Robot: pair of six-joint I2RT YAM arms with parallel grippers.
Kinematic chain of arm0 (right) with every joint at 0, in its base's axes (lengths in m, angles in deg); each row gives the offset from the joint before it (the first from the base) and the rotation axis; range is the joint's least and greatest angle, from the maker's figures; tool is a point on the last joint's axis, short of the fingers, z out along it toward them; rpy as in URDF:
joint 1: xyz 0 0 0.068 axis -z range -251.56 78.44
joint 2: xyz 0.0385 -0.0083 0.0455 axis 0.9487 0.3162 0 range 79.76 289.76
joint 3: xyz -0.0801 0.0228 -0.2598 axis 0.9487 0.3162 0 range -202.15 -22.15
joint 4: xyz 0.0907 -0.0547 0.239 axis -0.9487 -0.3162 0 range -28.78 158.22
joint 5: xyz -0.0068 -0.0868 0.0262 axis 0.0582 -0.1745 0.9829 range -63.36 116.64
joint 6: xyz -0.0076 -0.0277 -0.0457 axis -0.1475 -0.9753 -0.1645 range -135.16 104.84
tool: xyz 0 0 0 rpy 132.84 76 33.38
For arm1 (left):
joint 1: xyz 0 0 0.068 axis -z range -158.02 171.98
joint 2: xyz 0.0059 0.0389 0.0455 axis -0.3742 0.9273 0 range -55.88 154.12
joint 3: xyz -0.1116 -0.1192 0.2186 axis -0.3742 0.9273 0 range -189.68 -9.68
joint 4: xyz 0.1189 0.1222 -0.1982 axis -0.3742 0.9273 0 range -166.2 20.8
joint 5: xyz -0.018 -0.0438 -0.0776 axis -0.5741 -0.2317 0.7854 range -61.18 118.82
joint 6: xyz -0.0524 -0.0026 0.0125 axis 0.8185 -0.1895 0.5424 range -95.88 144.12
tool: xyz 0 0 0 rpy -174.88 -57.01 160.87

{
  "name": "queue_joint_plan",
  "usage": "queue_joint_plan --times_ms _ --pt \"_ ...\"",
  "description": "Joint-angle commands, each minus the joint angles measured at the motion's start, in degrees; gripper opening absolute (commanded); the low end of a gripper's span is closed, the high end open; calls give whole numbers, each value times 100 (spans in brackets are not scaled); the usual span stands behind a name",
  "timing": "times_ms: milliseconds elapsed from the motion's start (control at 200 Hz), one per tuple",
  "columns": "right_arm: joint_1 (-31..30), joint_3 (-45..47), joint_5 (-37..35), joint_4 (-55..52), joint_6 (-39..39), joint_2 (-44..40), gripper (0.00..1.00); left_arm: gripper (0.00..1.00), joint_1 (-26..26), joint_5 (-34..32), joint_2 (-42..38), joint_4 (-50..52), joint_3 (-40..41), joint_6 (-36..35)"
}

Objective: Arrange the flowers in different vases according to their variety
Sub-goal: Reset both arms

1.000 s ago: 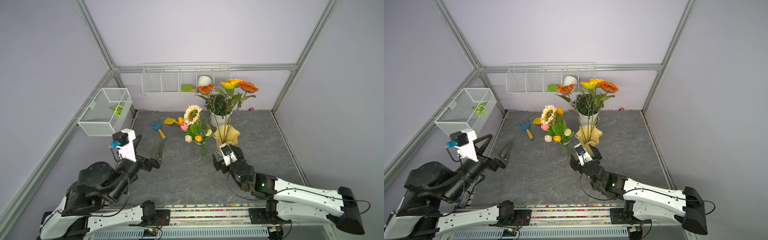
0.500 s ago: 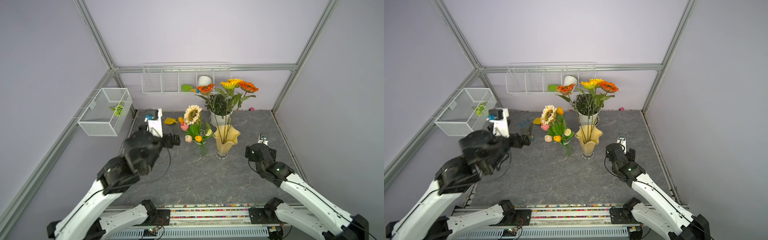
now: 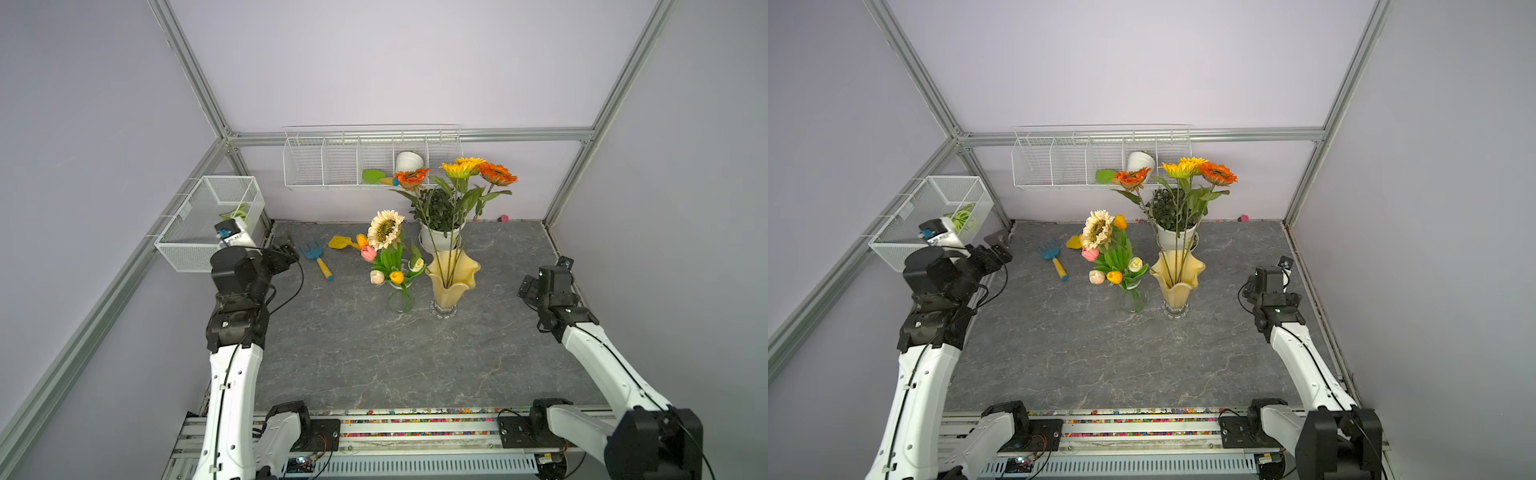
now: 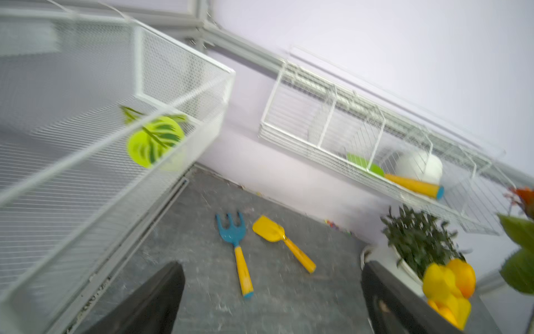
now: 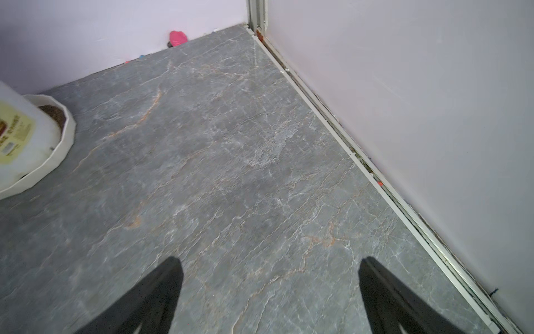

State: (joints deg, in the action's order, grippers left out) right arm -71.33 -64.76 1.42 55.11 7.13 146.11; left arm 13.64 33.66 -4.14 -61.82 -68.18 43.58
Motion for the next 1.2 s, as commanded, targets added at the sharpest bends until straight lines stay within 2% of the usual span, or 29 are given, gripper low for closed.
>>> queue_joint_plan --times_ms 0,175,295,405,470,525,565,650,750,785,820,915,945,1040,1085,1150,1195 --pt "113 4 28 1024 -253 448 99 100 -144 -253 -64 -751 680 179" --pt "109 438 -222 2709 -1019 1078 99 100 -150 -1100 -130 -2226 2211 234" --pt "76 546 49 2962 -1344 1215 99 100 -150 -1751 -353 -3563 3435 169" --pt "48 649 683 2881 -1543 1068 99 100 -146 -1775 -198 -4296 4118 -8" --pt "45 964 877 3243 -1409 1122 99 100 -145 -1631 98 -4717 4357 -81" --pt "28 1368 935 3784 -1234 1296 99 100 -142 -1540 394 -5039 4487 -194" --pt "-5 1649 1125 4584 -1435 1375 98 100 -140 -1468 598 -5327 4575 -268" --pt "-211 1918 1244 4880 -1701 1101 98 100 -139 -1310 999 -6040 4778 -303" --pt "-334 2544 1108 6455 -1879 1475 98 100 -141 -991 1614 -6809 4861 -417" --pt "-340 2568 761 6703 -1718 1684 98 100 -142 -870 1844 -7002 4838 -482" --pt "-312 2484 512 6698 -1511 1862 98 100 -142 -754 2059 -7096 4796 -532" --pt "-328 2094 885 6342 -1751 2171 98 100 -138 -434 2620 -7433 4691 -680" --pt "-400 2036 767 6170 -1832 2126 98 100 -141 -257 2737 -7536 4663 -779" --pt "-423 2006 680 6089 -1779 2113 98 100 -38 55 2806 -7067 4362 -1068" --pt "-426 1999 679 6072 -1780 2109 98 100 8 432 3046 -7058 4230 -1288" --pt "-433 1988 677 5988 -1761 2086 99 99 197 552 3761 -7849 4135 -1567" --pt "-435 1997 672 6022 -1765 2099 99 100 218 620 3502 -6880 3884 -1655"
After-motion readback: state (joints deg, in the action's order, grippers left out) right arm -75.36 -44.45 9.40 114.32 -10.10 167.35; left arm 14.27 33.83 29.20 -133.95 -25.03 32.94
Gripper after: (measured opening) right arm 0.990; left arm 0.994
